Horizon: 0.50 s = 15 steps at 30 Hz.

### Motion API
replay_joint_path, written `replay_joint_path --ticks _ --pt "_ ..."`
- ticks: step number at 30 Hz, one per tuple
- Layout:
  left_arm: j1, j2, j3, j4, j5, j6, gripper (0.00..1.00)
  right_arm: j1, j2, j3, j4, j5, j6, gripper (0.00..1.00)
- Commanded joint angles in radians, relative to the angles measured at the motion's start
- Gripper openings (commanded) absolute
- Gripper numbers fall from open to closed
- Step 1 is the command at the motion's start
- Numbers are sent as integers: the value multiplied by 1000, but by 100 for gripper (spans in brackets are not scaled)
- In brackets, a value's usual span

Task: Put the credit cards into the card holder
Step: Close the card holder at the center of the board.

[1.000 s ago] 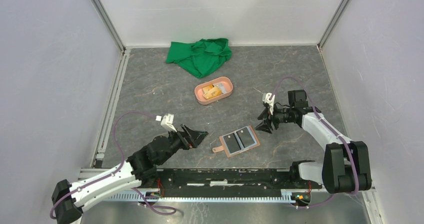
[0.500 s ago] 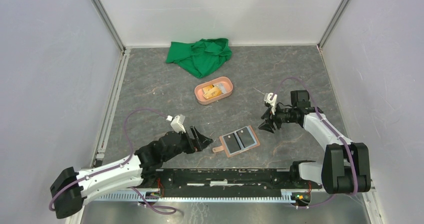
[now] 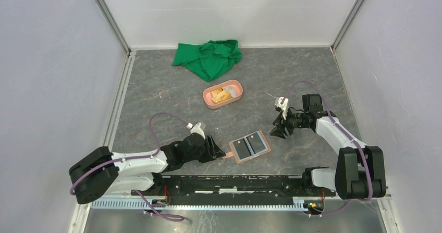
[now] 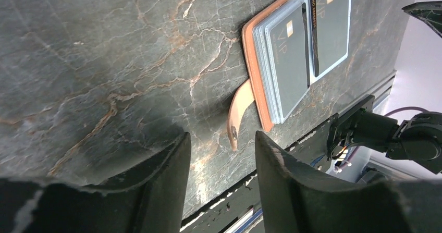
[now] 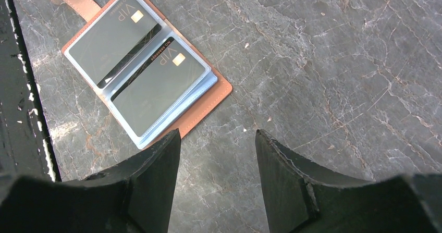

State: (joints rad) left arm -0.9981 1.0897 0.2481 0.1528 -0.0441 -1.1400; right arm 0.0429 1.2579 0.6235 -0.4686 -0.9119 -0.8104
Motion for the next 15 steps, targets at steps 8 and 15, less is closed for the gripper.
replay_joint_path --ticks 8,15 --pt "-2 95 13 146 72 -85 42 -4 49 -22 75 -10 98 61" --pt "-2 162 39 193 71 -75 19 -1 141 -4 64 -12 171 60"
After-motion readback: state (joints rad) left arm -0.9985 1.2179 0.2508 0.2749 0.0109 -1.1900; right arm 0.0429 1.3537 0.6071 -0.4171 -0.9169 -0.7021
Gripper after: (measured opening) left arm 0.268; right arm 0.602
